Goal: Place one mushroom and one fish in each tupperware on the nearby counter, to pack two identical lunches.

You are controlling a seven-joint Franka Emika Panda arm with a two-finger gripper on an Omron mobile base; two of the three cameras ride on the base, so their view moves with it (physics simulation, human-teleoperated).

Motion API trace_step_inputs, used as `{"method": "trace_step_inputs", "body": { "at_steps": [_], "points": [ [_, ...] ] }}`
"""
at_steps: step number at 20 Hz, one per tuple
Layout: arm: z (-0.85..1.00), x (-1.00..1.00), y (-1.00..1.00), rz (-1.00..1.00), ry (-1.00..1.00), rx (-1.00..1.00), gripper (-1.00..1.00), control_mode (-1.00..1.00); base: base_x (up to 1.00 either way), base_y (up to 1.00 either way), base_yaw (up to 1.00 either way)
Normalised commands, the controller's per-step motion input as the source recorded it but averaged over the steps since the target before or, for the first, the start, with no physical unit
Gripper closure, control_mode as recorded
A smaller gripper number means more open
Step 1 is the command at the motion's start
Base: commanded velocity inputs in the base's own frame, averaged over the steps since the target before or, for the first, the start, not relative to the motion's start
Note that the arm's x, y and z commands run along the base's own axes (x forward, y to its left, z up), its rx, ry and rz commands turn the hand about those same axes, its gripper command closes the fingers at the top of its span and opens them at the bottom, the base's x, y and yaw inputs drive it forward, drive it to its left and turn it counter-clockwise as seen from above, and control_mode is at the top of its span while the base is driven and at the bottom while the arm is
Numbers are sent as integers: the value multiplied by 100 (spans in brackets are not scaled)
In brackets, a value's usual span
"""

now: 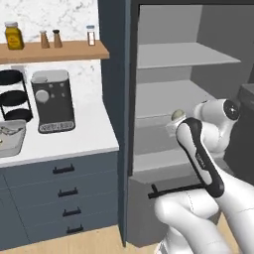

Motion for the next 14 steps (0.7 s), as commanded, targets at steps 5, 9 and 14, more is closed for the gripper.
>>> {"method": "trace_step_inputs", "body": {
  "at_steps": [5, 9, 14],
  "points": [
    [0, 0, 0, 0, 0, 0, 100, 100, -56, 100, 21],
    [0, 0, 0, 0, 0, 0, 100, 100, -13, 100, 11],
    [0, 0, 0, 0, 0, 0, 100, 100, 19, 100, 0]
  ]
}}
